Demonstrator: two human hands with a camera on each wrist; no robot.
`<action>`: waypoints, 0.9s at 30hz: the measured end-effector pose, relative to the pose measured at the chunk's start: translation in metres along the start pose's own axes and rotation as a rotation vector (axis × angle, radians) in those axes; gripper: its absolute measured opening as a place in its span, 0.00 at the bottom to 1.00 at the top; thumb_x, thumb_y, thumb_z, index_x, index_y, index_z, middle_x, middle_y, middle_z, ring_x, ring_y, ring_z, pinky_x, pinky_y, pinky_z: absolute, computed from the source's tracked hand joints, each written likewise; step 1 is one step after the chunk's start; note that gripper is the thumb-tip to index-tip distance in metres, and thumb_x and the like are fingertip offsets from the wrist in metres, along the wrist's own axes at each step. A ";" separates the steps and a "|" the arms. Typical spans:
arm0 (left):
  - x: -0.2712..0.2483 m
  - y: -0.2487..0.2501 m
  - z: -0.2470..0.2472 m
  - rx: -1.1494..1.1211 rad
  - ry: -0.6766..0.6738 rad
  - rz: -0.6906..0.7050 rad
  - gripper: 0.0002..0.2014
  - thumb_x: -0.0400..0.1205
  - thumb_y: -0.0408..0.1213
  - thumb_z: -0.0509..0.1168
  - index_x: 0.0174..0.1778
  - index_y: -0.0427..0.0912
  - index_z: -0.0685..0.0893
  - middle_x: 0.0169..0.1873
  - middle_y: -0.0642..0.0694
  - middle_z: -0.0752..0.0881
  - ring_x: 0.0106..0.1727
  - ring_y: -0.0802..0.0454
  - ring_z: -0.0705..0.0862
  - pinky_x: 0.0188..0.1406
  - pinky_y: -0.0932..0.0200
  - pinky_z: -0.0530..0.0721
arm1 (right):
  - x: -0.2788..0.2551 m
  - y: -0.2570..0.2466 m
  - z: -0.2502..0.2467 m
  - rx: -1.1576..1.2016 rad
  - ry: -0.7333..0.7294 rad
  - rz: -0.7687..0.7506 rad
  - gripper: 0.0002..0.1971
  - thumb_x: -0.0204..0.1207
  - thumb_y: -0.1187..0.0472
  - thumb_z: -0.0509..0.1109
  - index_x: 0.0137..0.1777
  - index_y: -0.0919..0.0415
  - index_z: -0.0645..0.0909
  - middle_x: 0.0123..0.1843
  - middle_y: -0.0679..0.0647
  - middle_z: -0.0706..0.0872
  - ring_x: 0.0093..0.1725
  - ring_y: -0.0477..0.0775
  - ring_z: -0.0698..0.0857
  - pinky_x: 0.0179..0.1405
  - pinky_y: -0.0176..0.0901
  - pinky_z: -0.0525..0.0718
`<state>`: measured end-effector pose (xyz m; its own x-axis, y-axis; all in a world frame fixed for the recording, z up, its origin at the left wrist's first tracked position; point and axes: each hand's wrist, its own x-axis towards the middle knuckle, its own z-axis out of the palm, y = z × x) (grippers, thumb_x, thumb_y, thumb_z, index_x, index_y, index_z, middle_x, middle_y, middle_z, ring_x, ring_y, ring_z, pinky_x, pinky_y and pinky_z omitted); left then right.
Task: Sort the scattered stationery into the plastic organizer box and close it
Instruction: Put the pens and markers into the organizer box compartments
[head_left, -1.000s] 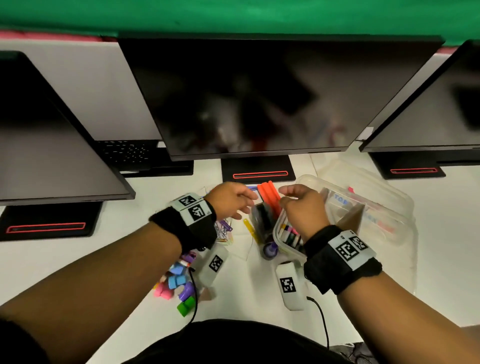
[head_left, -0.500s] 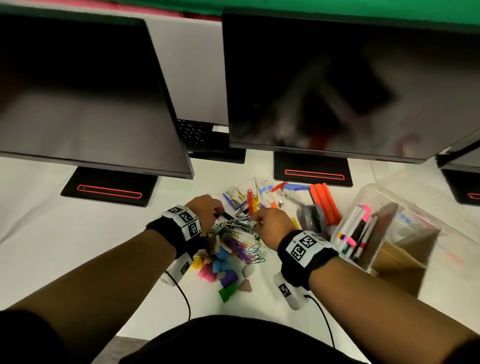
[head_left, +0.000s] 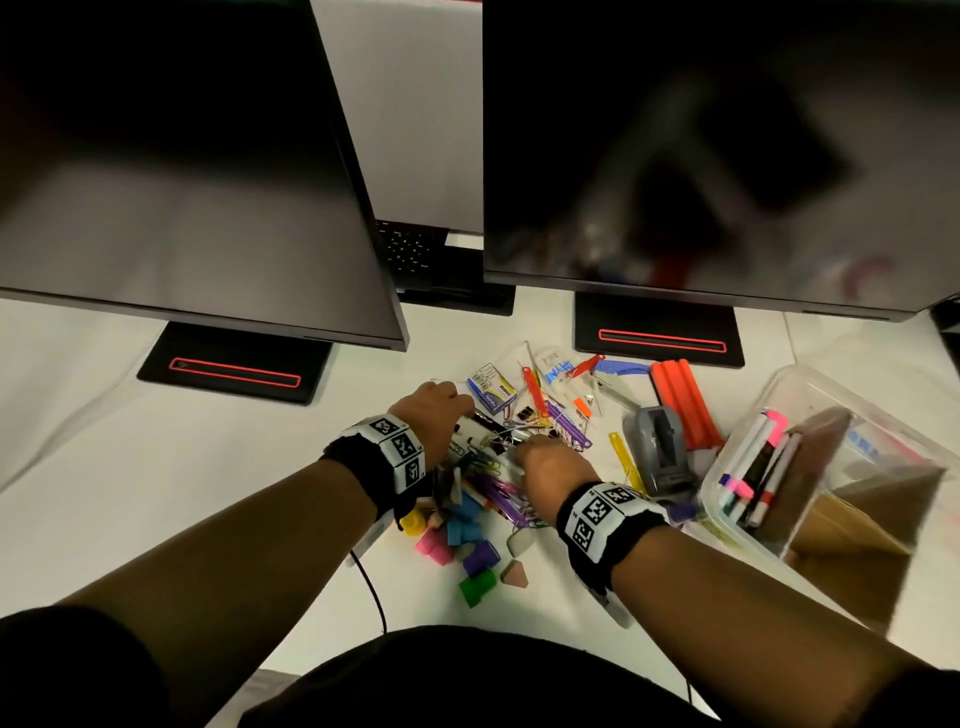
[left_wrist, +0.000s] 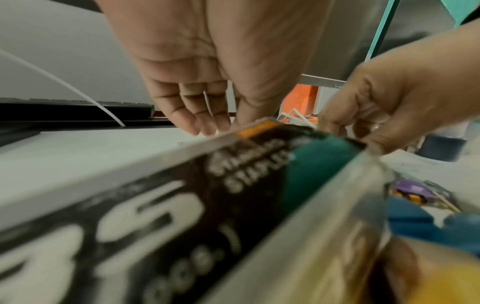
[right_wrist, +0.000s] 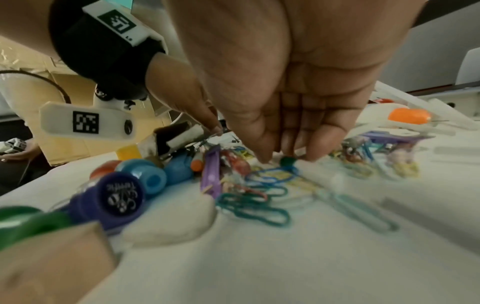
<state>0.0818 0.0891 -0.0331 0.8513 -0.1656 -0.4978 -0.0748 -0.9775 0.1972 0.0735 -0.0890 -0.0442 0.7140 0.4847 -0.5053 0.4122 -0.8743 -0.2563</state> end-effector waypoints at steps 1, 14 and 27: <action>0.003 0.000 -0.001 0.002 0.013 0.013 0.27 0.77 0.29 0.63 0.72 0.49 0.69 0.69 0.43 0.71 0.71 0.43 0.69 0.70 0.47 0.75 | -0.001 0.003 0.000 -0.009 -0.008 0.006 0.13 0.79 0.68 0.60 0.60 0.63 0.80 0.60 0.61 0.82 0.60 0.61 0.82 0.56 0.47 0.81; 0.017 0.017 0.007 0.243 -0.011 0.101 0.16 0.80 0.38 0.61 0.64 0.45 0.76 0.64 0.42 0.76 0.67 0.41 0.73 0.63 0.49 0.76 | -0.006 0.016 -0.049 0.060 -0.091 0.183 0.15 0.81 0.63 0.57 0.60 0.72 0.77 0.61 0.68 0.83 0.60 0.65 0.83 0.46 0.43 0.76; 0.006 -0.009 -0.003 -0.097 0.001 -0.035 0.22 0.77 0.30 0.65 0.68 0.44 0.73 0.63 0.41 0.78 0.63 0.43 0.79 0.62 0.54 0.76 | 0.041 -0.012 -0.166 0.031 0.116 0.036 0.14 0.77 0.68 0.63 0.60 0.69 0.80 0.51 0.62 0.85 0.42 0.60 0.83 0.34 0.37 0.76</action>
<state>0.0891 0.0971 -0.0348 0.8529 -0.1312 -0.5053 0.0060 -0.9654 0.2609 0.1923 -0.0548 0.0752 0.7891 0.4514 -0.4166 0.3691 -0.8906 -0.2658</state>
